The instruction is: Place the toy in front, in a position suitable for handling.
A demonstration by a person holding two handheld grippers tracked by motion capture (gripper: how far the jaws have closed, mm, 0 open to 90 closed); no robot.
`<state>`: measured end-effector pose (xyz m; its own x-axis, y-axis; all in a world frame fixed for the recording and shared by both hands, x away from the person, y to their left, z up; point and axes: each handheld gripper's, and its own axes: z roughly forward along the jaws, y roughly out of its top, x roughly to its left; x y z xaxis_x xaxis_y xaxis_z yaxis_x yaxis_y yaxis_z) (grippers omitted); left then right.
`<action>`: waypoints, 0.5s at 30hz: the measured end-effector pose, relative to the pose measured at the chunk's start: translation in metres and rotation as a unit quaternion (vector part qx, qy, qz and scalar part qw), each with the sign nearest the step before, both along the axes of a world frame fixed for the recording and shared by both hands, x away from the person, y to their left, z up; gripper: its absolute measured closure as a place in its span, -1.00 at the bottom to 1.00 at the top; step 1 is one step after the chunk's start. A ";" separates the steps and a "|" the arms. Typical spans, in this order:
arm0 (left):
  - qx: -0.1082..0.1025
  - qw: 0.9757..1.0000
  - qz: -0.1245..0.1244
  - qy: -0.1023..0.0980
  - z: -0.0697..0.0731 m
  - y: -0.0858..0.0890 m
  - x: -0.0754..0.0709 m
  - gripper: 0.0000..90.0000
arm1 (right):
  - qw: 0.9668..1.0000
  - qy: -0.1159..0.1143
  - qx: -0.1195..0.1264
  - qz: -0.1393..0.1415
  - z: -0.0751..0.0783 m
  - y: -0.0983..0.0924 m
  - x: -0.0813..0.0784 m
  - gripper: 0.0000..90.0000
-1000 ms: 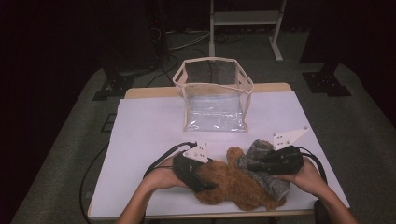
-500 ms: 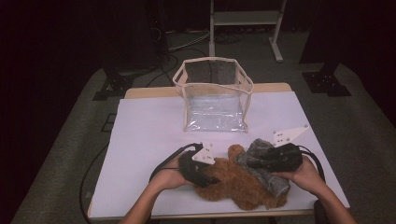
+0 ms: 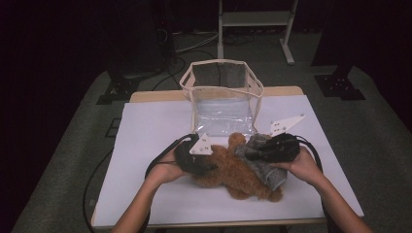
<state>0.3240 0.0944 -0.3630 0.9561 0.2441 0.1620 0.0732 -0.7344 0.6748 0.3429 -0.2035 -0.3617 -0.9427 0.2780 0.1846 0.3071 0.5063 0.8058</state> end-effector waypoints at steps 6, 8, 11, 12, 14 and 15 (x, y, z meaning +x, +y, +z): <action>-0.035 0.999 -0.017 0.002 0.005 0.002 -0.010 -0.45 | 0.999 -0.011 -0.008 0.029 -0.006 0.017 -0.019 0.77; -0.033 0.999 -0.032 0.002 0.007 -0.003 -0.013 -0.40 | 0.999 -0.016 -0.015 0.034 -0.004 0.019 -0.025 0.77; -0.013 0.999 -0.036 0.008 -0.002 -0.006 -0.015 -0.23 | 0.999 -0.022 -0.021 0.045 -0.003 0.020 -0.032 0.77; -0.017 0.999 -0.032 0.012 -0.004 -0.005 -0.015 -0.19 | 0.998 -0.026 -0.021 0.046 -0.002 0.019 -0.033 0.76; -0.019 0.999 -0.029 0.016 -0.006 -0.002 -0.017 -0.16 | 0.999 -0.025 -0.017 0.040 0.002 0.015 -0.032 0.76; -0.017 0.999 -0.025 0.017 -0.007 0.000 -0.018 -0.13 | 0.999 -0.027 -0.014 0.037 0.004 0.011 -0.030 0.76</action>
<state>0.3057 0.0942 -0.3696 0.9721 0.2002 0.1220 0.0597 -0.7144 0.6972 0.3129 -0.1925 -0.3578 -0.9692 0.2113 0.1261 0.2244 0.5487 0.8053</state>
